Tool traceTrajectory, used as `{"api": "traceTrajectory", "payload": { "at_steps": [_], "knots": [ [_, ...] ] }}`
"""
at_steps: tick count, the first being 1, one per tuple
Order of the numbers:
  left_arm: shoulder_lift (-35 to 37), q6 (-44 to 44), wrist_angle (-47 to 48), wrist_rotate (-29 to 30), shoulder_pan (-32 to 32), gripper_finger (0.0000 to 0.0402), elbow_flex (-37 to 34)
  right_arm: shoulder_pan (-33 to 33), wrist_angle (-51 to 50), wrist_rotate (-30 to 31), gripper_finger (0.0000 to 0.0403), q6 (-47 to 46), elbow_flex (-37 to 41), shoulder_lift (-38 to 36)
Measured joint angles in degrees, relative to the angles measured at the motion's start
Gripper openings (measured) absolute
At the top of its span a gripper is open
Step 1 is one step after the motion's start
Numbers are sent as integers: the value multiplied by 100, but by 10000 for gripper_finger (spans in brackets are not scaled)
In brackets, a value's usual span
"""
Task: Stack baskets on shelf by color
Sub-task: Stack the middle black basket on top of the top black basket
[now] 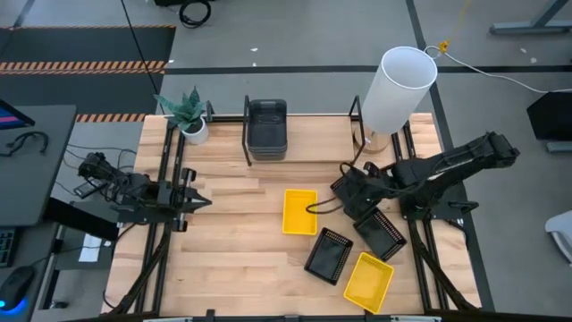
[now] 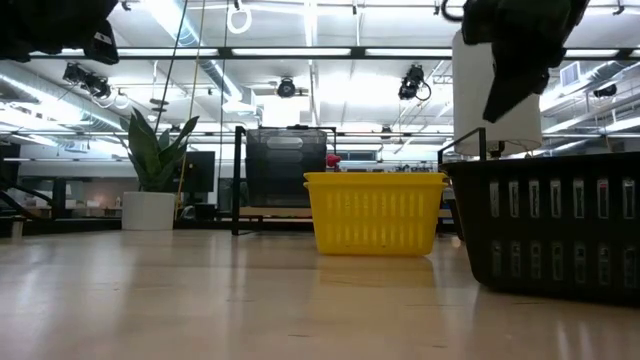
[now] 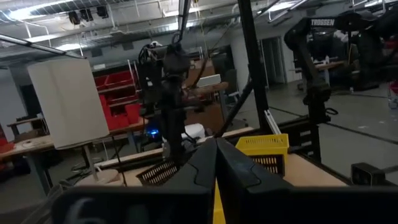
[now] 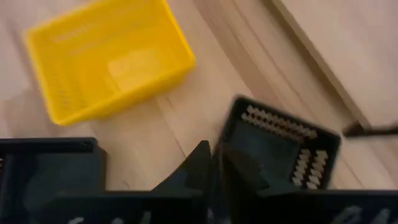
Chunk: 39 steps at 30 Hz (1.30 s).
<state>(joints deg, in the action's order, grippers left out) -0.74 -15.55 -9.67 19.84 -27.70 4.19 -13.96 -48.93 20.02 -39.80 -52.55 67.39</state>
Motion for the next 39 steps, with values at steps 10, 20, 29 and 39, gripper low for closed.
{"api": "traceTrajectory", "payload": {
  "at_steps": [10, 20, 29, 39],
  "knots": [
    [0, -37, 13, 0, 0, 18, 0, 314, -1298, -578, 138, -132, -506, 840],
    [0, -53, 16, 0, -2, 24, 0, 424, -2053, -1193, 178, -361, -1544, 1998],
    [0, -53, 17, 0, -2, 25, 2, 361, -3104, -2176, 178, -117, -2558, 2591],
    [0, -53, 16, 0, -2, 25, 2, -576, -3176, -2545, 165, -1082, -1727, 1937]
  ]
}}
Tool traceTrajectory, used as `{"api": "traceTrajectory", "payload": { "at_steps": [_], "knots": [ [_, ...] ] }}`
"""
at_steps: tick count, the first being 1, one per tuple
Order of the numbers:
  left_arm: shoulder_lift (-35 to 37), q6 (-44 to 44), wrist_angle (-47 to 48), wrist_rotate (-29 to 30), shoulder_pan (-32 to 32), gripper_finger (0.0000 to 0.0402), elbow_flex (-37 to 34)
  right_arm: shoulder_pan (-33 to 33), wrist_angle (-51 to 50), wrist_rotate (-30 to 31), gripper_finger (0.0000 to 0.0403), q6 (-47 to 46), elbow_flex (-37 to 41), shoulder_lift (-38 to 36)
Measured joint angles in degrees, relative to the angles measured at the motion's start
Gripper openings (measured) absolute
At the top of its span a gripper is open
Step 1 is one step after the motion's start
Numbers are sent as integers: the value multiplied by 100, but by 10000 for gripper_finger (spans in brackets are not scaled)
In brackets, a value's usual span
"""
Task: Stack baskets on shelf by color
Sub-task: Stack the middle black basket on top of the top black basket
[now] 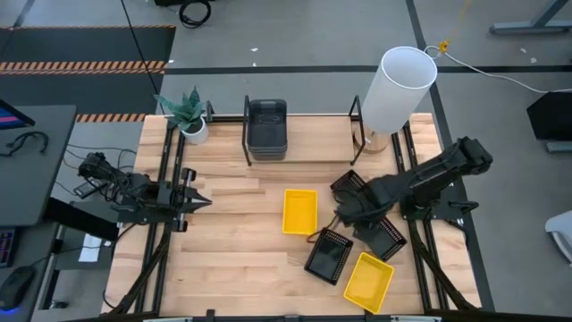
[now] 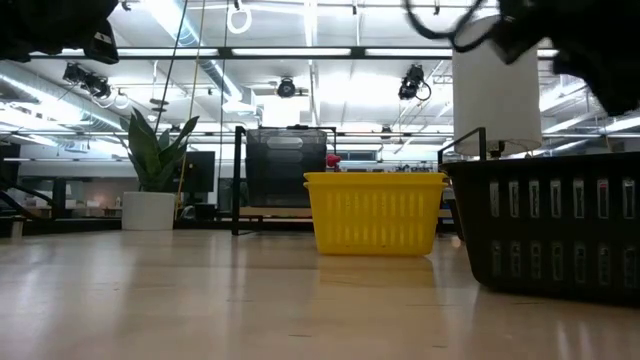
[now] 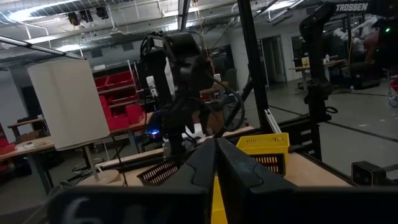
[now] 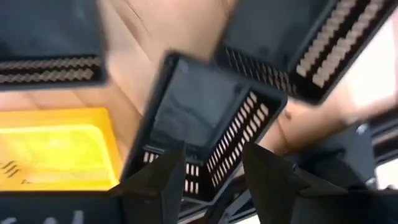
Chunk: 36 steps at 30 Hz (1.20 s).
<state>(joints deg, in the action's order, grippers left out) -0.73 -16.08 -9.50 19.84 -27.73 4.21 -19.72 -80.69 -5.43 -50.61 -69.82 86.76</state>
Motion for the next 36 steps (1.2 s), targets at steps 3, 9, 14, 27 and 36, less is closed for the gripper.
{"api": "traceTrajectory", "payload": {
  "at_steps": [3, 9, 14, 27, 36],
  "knots": [
    [0, 2, 0, 0, 0, 30, 0, -149, 203, -132, 162, -514, 587, -331],
    [0, 2, 0, 0, 2, 28, 2, -193, 432, -328, 165, -1382, 1497, -815],
    [0, 2, -1, 0, 1, 20, 2, -164, 489, -326, 171, -1586, 1851, -994],
    [0, 2, -1, 0, 2, 32, 2, 1, 1297, -210, 169, -1430, 2742, -994],
    [0, 2, 0, 2, 2, 20, 2, 47, 1940, -214, 109, -1560, 3130, -994]
  ]
}}
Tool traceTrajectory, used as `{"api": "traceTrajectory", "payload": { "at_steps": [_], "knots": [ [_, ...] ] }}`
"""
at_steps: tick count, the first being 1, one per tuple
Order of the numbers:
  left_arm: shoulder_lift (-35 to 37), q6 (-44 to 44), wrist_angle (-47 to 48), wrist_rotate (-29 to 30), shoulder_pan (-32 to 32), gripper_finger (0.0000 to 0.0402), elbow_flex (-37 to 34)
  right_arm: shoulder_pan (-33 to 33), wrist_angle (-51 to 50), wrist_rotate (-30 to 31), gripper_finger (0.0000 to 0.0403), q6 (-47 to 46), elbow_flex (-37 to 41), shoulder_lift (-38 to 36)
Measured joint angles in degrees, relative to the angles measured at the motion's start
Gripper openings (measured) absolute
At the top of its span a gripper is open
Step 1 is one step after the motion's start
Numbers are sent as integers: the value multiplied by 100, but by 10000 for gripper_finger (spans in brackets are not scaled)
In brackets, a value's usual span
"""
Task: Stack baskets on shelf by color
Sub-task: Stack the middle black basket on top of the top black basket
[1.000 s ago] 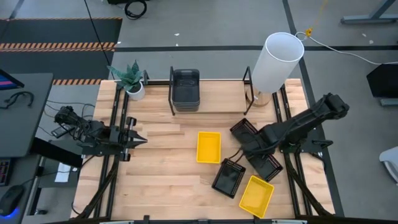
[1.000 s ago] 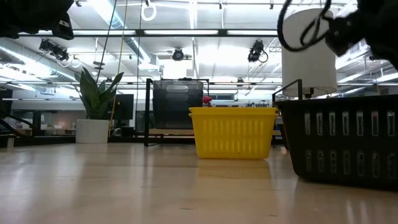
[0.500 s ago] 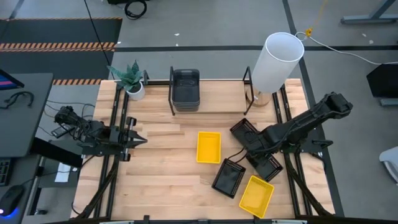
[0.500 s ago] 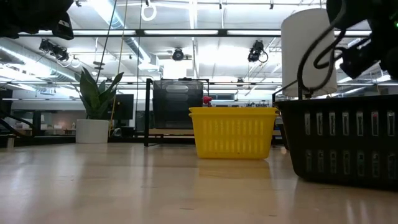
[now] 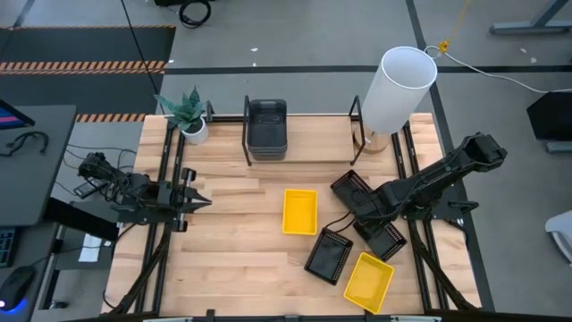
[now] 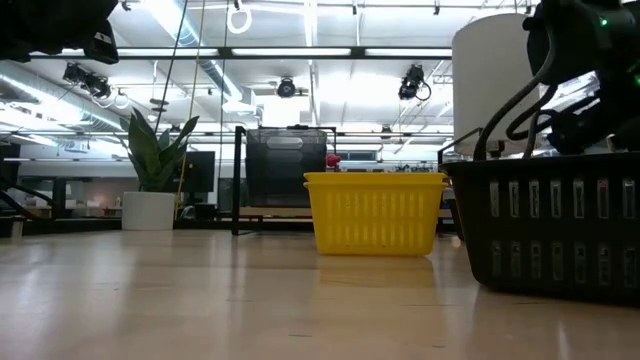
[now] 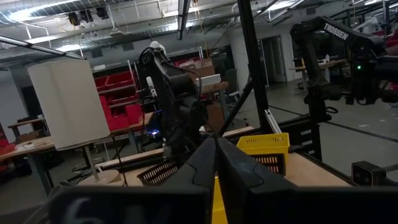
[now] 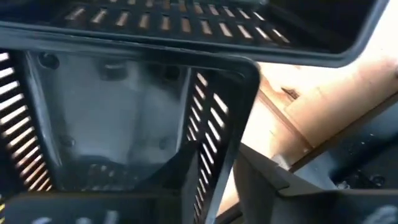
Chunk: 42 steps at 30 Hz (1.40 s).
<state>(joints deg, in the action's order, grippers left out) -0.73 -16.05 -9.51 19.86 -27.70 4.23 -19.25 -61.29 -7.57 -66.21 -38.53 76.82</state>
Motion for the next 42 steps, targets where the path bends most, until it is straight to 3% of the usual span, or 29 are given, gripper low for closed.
{"api": "traceTrajectory", "payload": {
  "at_steps": [5, 7, 10, 15, 25, 33, 42],
  "knots": [
    [0, 0, 0, -1, 0, 20, 0, 0, 84, -97, 27, 51, 8, 0],
    [0, 0, 0, 0, 0, 23, 0, 2, 86, -289, 12, 151, 5, 0],
    [0, 0, 1, -2, 0, 28, 0, 0, -33, -713, 19, 189, -38, 0],
    [0, 0, -1, -2, 0, 32, 0, 3, -655, -895, 9, 282, -424, -8],
    [0, 1, 1, 0, 0, 19, 1, 429, -2174, -492, 10, 537, -1748, -219],
    [0, 2, -1, 0, 0, 28, 0, 1360, -2698, 113, 9, 1383, -2188, -302],
    [0, 0, 0, 0, 0, 26, 2, 2787, -2064, 537, 10, 2548, -2214, -300]
  ]
}}
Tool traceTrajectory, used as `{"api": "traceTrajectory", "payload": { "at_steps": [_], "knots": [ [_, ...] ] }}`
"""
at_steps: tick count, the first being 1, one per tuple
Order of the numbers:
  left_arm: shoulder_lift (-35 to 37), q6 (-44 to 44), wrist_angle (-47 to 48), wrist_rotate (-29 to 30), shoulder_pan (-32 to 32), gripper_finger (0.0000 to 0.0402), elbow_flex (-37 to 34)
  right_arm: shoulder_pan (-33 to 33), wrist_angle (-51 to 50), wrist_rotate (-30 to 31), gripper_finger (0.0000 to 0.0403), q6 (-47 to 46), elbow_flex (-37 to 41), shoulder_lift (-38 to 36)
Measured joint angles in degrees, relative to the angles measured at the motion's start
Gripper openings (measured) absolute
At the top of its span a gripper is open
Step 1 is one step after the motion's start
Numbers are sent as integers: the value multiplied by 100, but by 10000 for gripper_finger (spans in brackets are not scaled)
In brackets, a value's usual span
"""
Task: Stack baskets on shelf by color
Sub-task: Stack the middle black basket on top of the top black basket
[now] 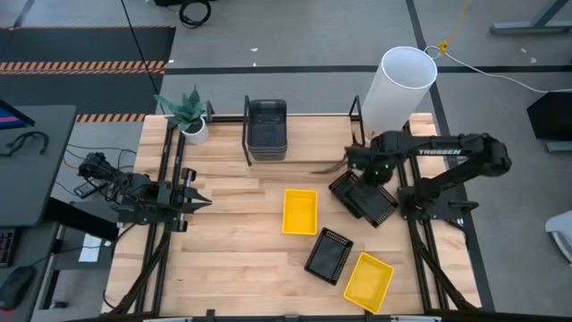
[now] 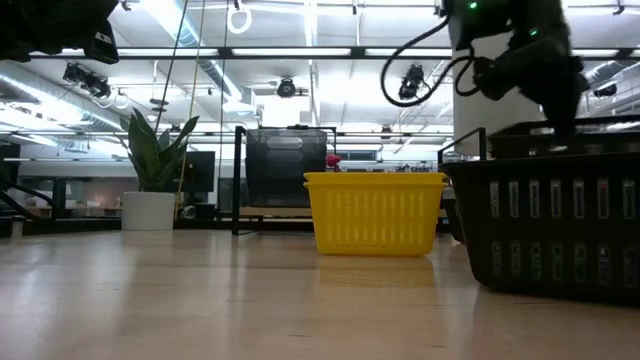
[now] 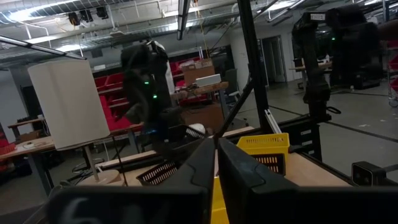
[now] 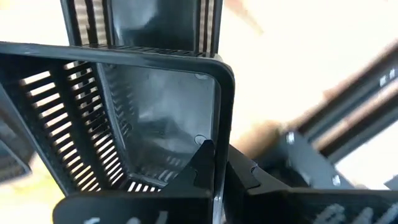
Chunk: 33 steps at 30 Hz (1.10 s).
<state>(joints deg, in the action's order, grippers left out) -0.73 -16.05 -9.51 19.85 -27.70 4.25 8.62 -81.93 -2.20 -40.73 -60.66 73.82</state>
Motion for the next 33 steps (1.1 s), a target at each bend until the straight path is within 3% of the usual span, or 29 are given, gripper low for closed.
{"api": "traceTrajectory", "payload": {
  "at_steps": [12, 24, 33],
  "knots": [
    [0, 0, -1, 1, 0, 31, 0, 1147, 1150, 139, 10, 1033, 0, 0],
    [0, 0, 0, 1, -1, 24, 0, 1059, 1268, 263, 11, 1274, 4, 22],
    [0, 1, 2, 0, -2, 35, 0, 927, 1680, 13, 11, 1203, 502, 22]
  ]
}}
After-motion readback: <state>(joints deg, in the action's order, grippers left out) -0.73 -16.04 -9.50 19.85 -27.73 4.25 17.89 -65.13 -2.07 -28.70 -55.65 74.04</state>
